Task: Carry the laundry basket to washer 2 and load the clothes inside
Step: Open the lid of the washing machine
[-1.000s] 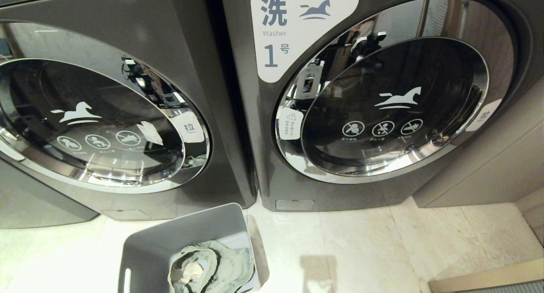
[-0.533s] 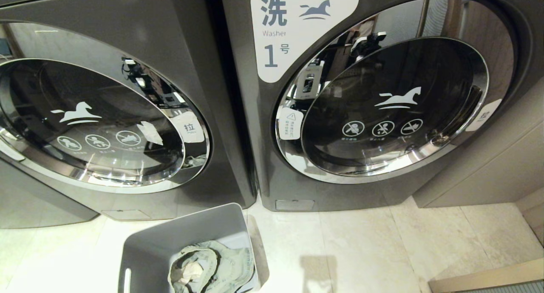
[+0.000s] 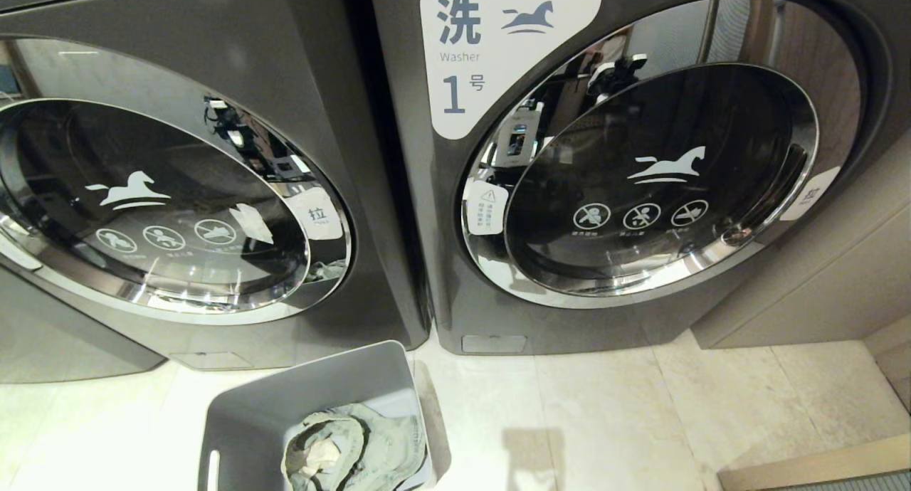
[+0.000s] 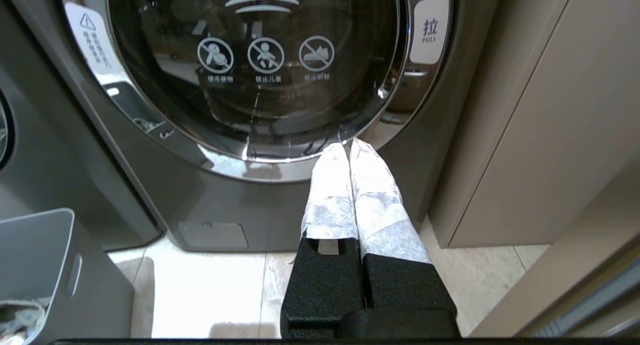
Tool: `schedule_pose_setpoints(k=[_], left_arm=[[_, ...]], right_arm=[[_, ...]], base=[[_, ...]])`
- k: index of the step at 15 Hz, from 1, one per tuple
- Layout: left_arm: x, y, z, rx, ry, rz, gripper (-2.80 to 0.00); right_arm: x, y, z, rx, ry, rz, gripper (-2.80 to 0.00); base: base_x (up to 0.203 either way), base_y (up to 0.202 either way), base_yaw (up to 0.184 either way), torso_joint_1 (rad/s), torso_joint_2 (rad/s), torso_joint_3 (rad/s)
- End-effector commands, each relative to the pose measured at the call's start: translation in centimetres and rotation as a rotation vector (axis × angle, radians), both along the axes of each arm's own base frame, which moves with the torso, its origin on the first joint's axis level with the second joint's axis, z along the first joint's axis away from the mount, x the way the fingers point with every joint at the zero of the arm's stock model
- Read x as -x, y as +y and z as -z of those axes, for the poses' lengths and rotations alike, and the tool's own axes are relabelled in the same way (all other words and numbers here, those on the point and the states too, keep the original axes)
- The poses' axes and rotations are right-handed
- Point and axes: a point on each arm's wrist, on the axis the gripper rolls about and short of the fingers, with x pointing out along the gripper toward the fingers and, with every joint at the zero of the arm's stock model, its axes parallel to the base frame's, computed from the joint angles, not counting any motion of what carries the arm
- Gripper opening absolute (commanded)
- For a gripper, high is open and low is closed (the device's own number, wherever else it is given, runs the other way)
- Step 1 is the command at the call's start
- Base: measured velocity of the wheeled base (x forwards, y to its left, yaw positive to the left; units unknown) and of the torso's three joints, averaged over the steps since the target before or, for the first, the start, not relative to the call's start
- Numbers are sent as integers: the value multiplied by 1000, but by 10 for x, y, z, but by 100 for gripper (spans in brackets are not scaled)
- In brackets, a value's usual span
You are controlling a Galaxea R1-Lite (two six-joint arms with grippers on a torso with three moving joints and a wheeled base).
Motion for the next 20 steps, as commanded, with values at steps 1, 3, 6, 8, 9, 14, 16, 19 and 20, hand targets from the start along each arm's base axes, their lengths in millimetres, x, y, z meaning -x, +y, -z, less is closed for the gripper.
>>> schedule_pose_setpoints(k=[1, 3, 6, 8, 9, 14, 16, 19, 20], left_arm=[[0, 0, 0, 0, 0, 0, -280], [0, 0, 0, 0, 0, 0, -280], [0, 0, 0, 3, 2, 0, -280], [0, 0, 0, 4, 3, 0, -280], [0, 0, 0, 4, 2, 0, -280], [0, 0, 0, 6, 3, 0, -280], [0, 0, 0, 6, 2, 0, -280], [0, 0, 0, 6, 3, -1, -280], [0, 0, 0, 4, 2, 0, -280]], right_arm=[[-4, 0, 11, 0, 39, 0, -280], [-4, 0, 11, 0, 39, 0, -280], [-4, 0, 11, 0, 39, -1, -280], [-4, 0, 11, 0, 39, 0, -280], [-4, 0, 11, 0, 39, 0, -280], [-4, 0, 11, 0, 39, 0, -280], [-4, 0, 11, 0, 39, 0, -280], [-4, 0, 11, 0, 39, 0, -280], [-4, 0, 11, 0, 39, 0, -280]], base=[[59, 0, -2, 0, 0, 7], [177, 0, -2, 7, 1, -2], [195, 0, -2, 2, -1, 3], [175, 0, 1, 5, 3, 10], [61, 0, 0, 13, 5, 4], [0, 0, 0, 0, 0, 0], [0, 0, 0, 0, 0, 0], [0, 0, 0, 0, 0, 0], [0, 0, 0, 0, 0, 0]])
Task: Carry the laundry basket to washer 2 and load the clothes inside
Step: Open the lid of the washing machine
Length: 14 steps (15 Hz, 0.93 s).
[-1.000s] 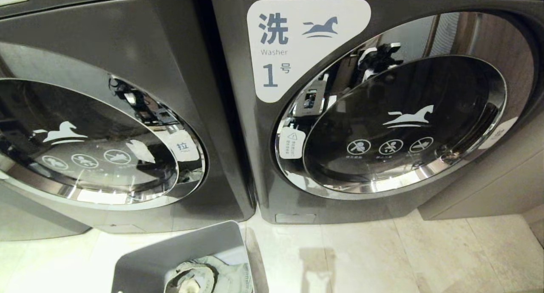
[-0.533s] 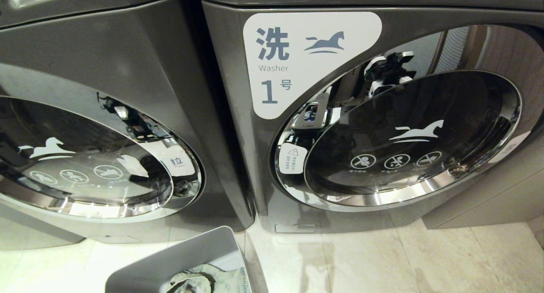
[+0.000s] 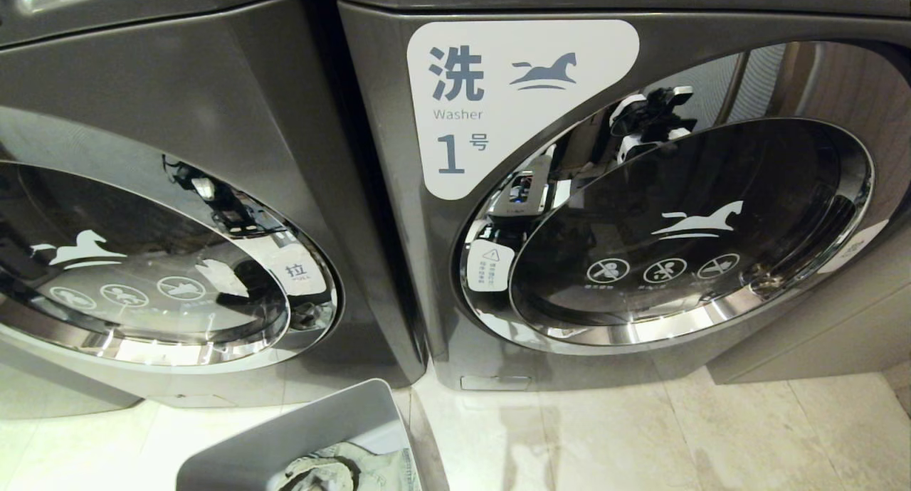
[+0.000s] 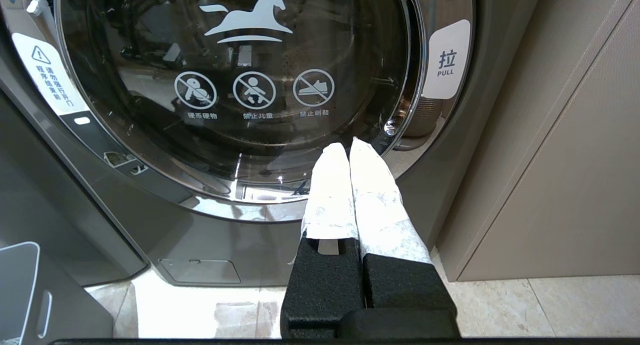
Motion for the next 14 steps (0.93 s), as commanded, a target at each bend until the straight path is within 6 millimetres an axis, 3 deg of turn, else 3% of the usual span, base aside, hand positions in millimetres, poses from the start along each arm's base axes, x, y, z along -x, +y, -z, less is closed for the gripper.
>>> schedule_pose_setpoints(k=[1, 14], left_arm=[[0, 0, 0, -1, -1, 0, -280], [0, 0, 0, -2, -1, 0, -280]], right_arm=[[-4, 0, 11, 0, 39, -2, -280], [-4, 0, 11, -1, 39, -1, -280]], base=[[0, 0, 0, 0, 0, 0], [0, 0, 0, 1, 2, -86]])
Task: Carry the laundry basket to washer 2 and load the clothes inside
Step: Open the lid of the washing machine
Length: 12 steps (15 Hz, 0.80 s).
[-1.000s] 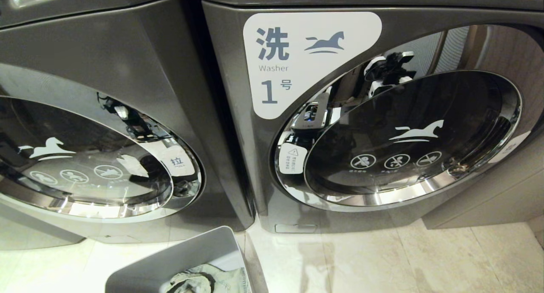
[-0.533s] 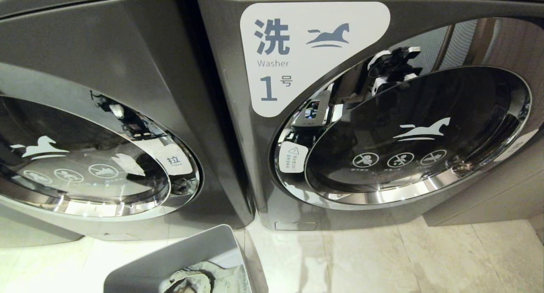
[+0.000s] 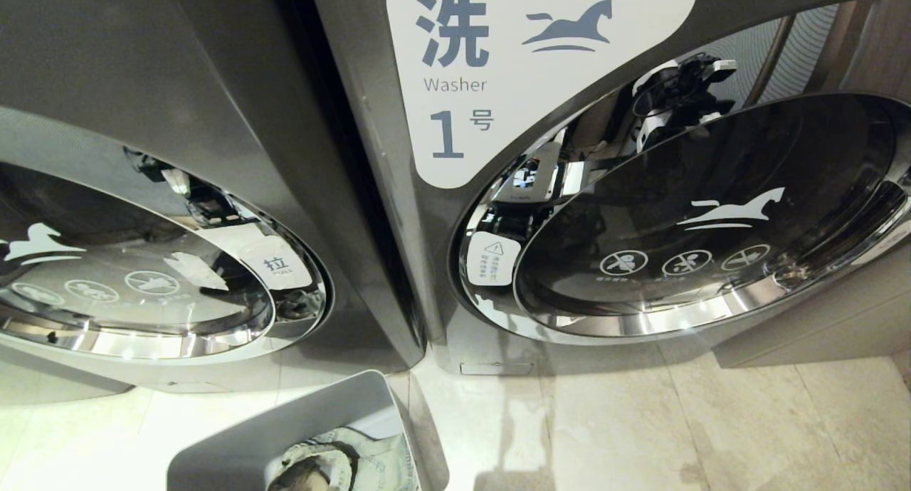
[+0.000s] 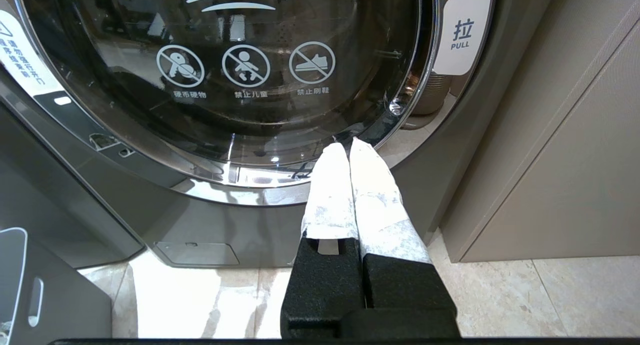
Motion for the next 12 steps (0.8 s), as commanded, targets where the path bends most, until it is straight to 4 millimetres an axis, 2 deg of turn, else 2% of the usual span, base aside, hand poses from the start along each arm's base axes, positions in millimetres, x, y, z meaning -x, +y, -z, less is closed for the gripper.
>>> schedule_pose_setpoints(k=[1, 12], left_arm=[[0, 0, 0, 1, 1, 0, -280], [0, 0, 0, 4, 1, -2, -280]], right_arm=[[-4, 0, 11, 0, 39, 0, -280], [-4, 0, 11, 0, 39, -1, -280]], base=[[0, 0, 0, 0, 0, 0], [0, 0, 0, 0, 0, 0]])
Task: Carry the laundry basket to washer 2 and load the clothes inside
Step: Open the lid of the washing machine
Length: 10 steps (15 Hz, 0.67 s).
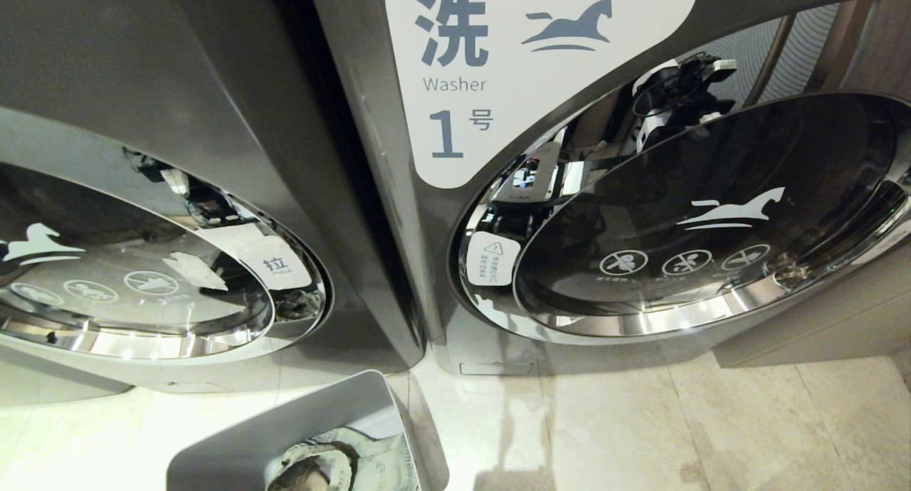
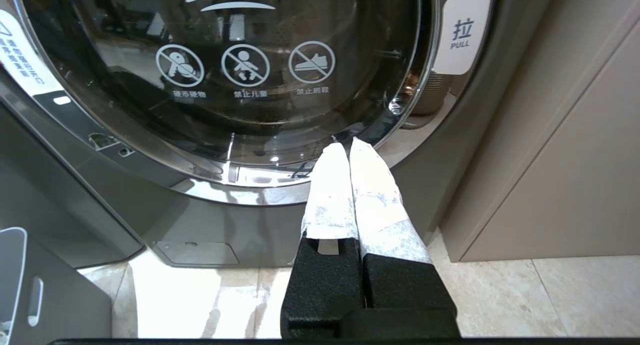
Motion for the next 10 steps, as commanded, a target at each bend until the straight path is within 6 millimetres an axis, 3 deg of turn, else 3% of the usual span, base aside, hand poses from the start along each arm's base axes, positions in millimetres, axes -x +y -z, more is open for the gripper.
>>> schedule_pose_setpoints(k=[1, 3, 8, 10], left_arm=[[0, 0, 0, -1, -1, 0, -280], [0, 0, 0, -1, 1, 0, -280], [0, 0, 0, 1, -1, 0, -280], [0, 0, 0, 1, -1, 0, -280]], right_arm=[[-4, 0, 11, 0, 39, 0, -280], [-4, 0, 11, 0, 39, 0, -280], [-4, 0, 11, 0, 39, 0, -280], [-4, 0, 11, 0, 39, 0, -280]], base=[[0, 0, 0, 0, 0, 0], [4, 6, -67, 6, 0, 0], [1, 6, -153, 2, 2, 3], [-1, 2, -36, 1, 2, 1]])
